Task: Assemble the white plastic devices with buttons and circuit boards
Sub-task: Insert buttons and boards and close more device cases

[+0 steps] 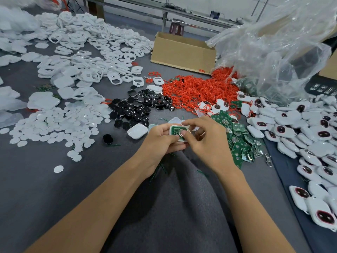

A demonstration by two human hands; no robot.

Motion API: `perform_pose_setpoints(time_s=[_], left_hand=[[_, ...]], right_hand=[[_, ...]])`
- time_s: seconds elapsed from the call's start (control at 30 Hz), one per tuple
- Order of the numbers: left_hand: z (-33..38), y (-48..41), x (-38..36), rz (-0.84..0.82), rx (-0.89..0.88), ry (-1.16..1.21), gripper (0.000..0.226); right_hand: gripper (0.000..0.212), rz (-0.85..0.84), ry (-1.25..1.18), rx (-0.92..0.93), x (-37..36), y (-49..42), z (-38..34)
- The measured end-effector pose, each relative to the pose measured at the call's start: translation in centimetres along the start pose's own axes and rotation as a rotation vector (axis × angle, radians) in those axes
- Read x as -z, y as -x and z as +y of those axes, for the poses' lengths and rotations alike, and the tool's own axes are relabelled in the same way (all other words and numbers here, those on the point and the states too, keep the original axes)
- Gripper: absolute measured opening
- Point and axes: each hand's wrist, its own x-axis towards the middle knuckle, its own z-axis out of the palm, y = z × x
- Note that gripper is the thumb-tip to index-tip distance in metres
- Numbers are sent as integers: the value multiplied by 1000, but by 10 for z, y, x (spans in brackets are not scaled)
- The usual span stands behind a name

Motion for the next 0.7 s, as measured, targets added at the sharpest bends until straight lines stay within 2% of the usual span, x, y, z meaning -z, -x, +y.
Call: perform_pose_setpoints(time_s=[0.33,0.7], left_hand=[[0,-1,0,-3,0,43,30],[0,-1,1,-9,-2,91,27]], right_hand=[[16,-83,86,100,3,1,1],[14,-125,176,97,5,2,-3]])
